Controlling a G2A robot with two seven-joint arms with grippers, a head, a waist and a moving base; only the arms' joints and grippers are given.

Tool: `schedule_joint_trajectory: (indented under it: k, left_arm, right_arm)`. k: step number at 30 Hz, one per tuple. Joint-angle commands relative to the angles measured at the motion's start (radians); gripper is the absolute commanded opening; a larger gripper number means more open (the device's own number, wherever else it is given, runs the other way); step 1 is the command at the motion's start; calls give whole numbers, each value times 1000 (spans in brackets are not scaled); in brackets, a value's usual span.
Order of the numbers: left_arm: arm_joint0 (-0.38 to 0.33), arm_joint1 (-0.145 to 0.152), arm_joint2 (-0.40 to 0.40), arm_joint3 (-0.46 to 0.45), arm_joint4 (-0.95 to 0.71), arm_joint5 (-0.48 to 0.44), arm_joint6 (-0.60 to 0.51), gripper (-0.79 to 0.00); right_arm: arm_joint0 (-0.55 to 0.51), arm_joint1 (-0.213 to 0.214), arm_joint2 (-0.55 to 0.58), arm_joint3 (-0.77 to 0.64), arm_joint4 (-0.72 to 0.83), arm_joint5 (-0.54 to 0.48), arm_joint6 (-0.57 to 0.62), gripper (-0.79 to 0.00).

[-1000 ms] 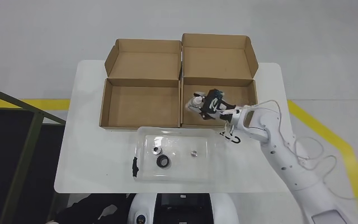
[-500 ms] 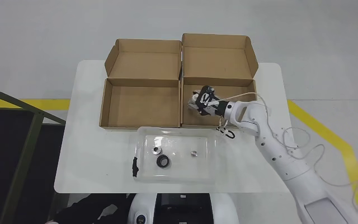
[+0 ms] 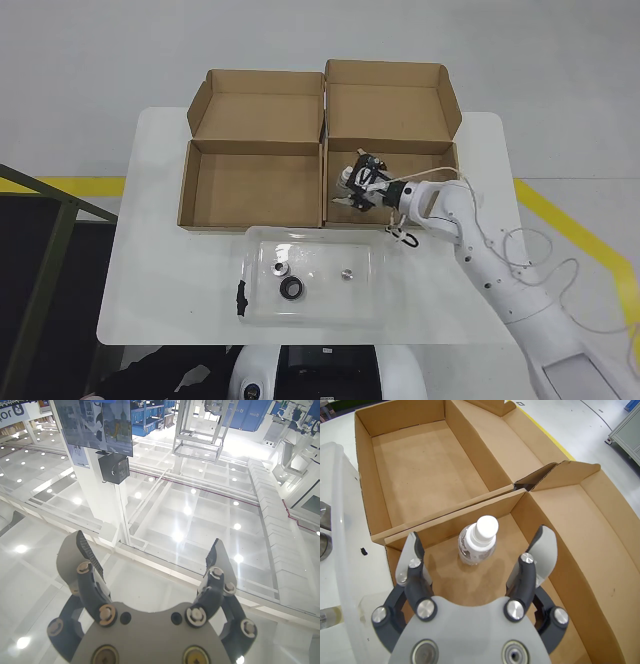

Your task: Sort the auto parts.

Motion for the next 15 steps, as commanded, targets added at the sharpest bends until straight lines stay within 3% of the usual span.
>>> schedule_joint_trajectory:
  k: [1, 15]
  left_arm:
    - [0, 0, 0, 0, 0, 0, 0, 0]
    - [0, 0, 0, 0, 0, 0, 0, 0]
  right_arm:
    - [-17, 8, 25, -42, -3, -6, 11, 0]
    - [-229, 70, 203, -491, 35, -128, 247, 0]
